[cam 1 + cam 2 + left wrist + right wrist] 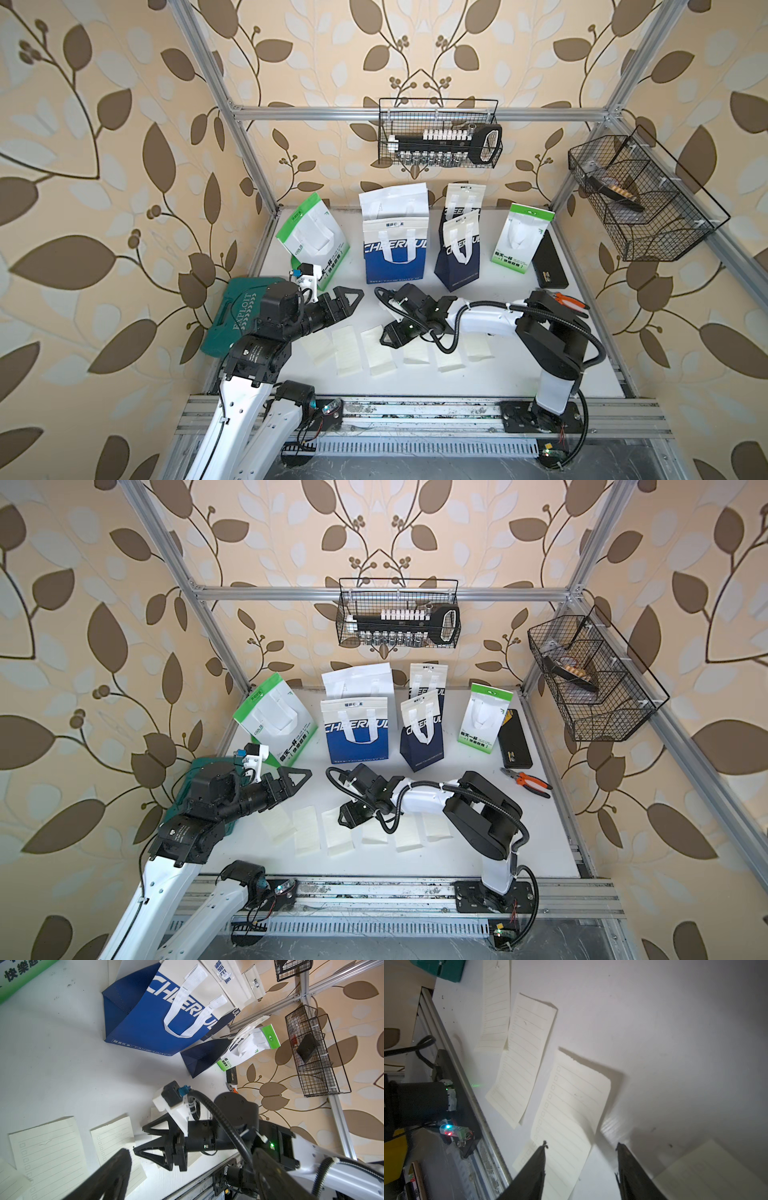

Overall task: Staple the receipts to the bags
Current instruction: Pick up the receipt from the center of the board.

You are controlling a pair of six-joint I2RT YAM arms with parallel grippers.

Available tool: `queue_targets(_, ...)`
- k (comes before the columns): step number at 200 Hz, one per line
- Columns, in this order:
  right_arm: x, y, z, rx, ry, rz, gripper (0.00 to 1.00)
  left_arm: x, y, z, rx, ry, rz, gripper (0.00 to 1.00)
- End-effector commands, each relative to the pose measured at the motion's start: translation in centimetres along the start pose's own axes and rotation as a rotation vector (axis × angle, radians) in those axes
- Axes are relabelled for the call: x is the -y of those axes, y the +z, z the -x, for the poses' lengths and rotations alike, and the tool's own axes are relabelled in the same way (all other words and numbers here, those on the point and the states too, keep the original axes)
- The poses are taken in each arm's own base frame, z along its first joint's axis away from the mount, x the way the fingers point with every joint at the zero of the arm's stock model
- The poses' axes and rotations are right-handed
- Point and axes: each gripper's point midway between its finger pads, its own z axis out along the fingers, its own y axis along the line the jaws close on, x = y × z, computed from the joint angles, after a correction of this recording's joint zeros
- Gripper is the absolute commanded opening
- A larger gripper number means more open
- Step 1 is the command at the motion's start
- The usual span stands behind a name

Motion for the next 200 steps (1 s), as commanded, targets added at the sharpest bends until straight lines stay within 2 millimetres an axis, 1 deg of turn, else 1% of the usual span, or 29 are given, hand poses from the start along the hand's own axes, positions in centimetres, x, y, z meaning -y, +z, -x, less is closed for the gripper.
queue_targets(1,-0.9,0.8,0.8,-0.018,-0.038,0.043,0.48,1.2,-0.8,0.2,0.007,0.065,-0.02,0.93)
queue_targets(18,0.0,1.4,1.1,-0.021,-0.016,0.029,0.46,1.3,-0.9,0.1,0.006,0.071,-0.02,0.92)
queue_targets(31,0.5,1.7,1.1,-0.026,-0.001,0.031,0.45,1.3,-1.0,0.1,0.008,0.076,-0.019,0.92)
queue_targets(50,0.4,2.1,1.1,-0.038,-0.006,0.048,0.44,1.4,-1.1,0.2,0.008,0.084,-0.016,0.93)
queue_targets(74,0.3,2.7,1.1,-0.049,0.0,0.056,0.39,1.4,-1.2,0.3,0.013,0.091,-0.007,0.93)
queue_targets(109,1.3,3.2,0.9,-0.051,0.0,0.017,0.32,1.3,-1.6,0.7,0.029,0.102,0.021,0.93)
queue_targets(132,1.4,3.5,1.0,-0.045,-0.005,0.018,0.22,1.5,-2.1,1.1,0.043,0.113,0.037,0.93)
queue_targets(166,1.0,3.3,1.4,-0.026,-0.02,0.032,0.0,1.4,-3.0,1.9,0.078,0.137,0.09,0.93)
queue_targets(200,0.6,2.4,2.1,0.012,-0.047,0.036,0.0,0.8,-4.2,3.2,0.136,0.157,0.177,0.94)
